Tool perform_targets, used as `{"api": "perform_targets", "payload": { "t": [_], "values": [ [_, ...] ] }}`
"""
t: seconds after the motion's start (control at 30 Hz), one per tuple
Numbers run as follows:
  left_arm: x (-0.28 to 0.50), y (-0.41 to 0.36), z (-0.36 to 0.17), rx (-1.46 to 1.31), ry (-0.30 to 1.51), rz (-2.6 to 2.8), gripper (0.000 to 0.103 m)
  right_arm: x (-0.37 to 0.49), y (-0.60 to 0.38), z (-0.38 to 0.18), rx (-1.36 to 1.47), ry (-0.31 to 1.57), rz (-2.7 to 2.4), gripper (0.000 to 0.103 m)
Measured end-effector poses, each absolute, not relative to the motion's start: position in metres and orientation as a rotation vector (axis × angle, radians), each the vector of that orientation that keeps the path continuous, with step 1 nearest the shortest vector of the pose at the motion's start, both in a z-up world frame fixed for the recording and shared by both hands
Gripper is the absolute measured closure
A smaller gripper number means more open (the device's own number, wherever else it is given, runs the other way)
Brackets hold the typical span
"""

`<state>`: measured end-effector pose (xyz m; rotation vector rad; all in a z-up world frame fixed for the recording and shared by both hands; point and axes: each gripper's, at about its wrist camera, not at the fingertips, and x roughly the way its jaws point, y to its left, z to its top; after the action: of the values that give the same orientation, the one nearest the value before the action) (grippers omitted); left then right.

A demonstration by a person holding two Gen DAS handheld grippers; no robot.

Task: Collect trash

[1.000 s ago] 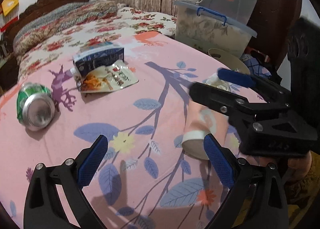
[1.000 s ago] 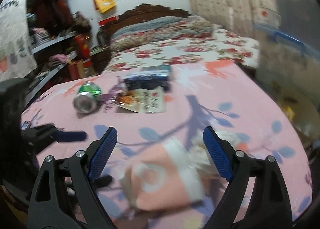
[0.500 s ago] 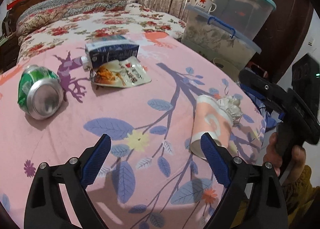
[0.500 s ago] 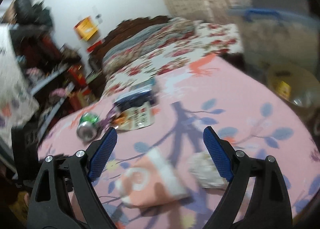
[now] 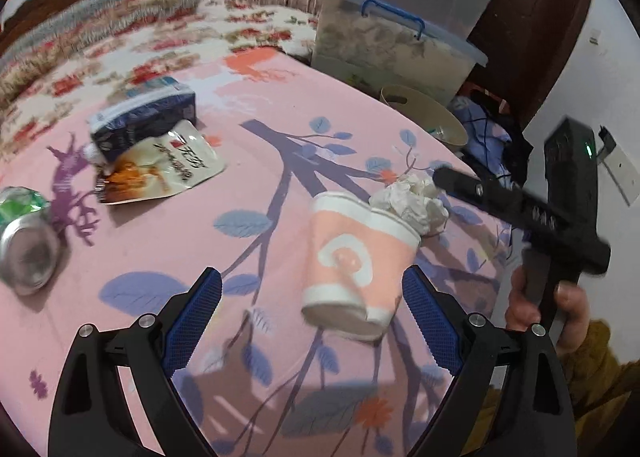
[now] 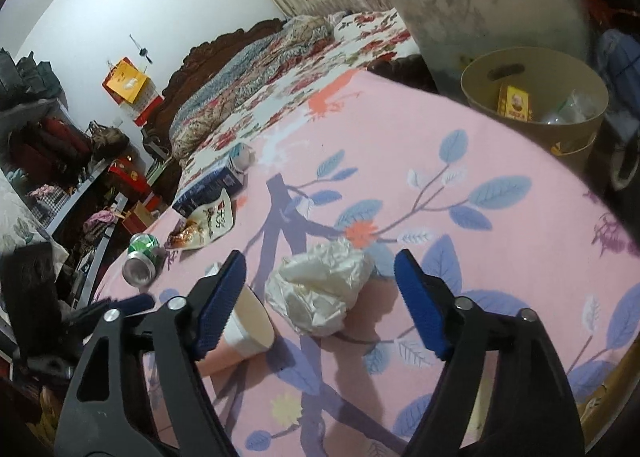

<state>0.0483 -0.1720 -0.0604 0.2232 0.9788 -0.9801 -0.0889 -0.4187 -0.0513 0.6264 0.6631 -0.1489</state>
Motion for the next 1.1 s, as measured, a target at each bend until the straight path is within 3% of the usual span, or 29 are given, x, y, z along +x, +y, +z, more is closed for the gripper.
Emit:
{"api": "perform_targets", "payload": {
  "t": [0.1, 0.2, 0.3, 0.33, 0.37, 0.47, 0.73, 1.1],
  "values": [
    [0.073, -0.179, -0.073, 0.121, 1.129, -1.031, 0.017, -0.088, -0.418, -0.056, 0.627, 0.675, -0.140, 0.031],
    [0.090, -0.186, -0.088, 0.047, 1.246, -1.058, 0.026, -0.086, -0.414, -0.062, 0.625, 0.686, -0.133, 0.031],
    [0.092, -0.191, -0.095, 0.036, 1.281, -1.053, 0.042, -0.083, -0.413, -0.068, 0.620, 0.703, -0.129, 0.034],
    [0.090, -0.192, -0.096, 0.034, 1.294, -1.066, 0.059, -0.082, -0.412, -0.071, 0.621, 0.713, -0.124, 0.037],
    [0.088, -0.193, -0.096, 0.017, 1.309, -1.090, 0.069, -0.079, -0.411, -0.073, 0.623, 0.724, -0.118, 0.043],
    [0.074, -0.197, -0.092, 0.029, 1.281, -1.101, 0.076, -0.075, -0.406, -0.079, 0.633, 0.738, -0.050, 0.063],
    [0.080, -0.226, -0.052, 0.028, 1.204, -1.130, 0.077, -0.090, -0.440, -0.059, 0.612, 0.638, -0.135, 0.065],
    [0.097, -0.424, -0.012, 0.234, 1.085, -1.192, 0.077, -0.111, -0.603, -0.047, 0.696, 0.522, -0.388, 0.065]
  ]
}}
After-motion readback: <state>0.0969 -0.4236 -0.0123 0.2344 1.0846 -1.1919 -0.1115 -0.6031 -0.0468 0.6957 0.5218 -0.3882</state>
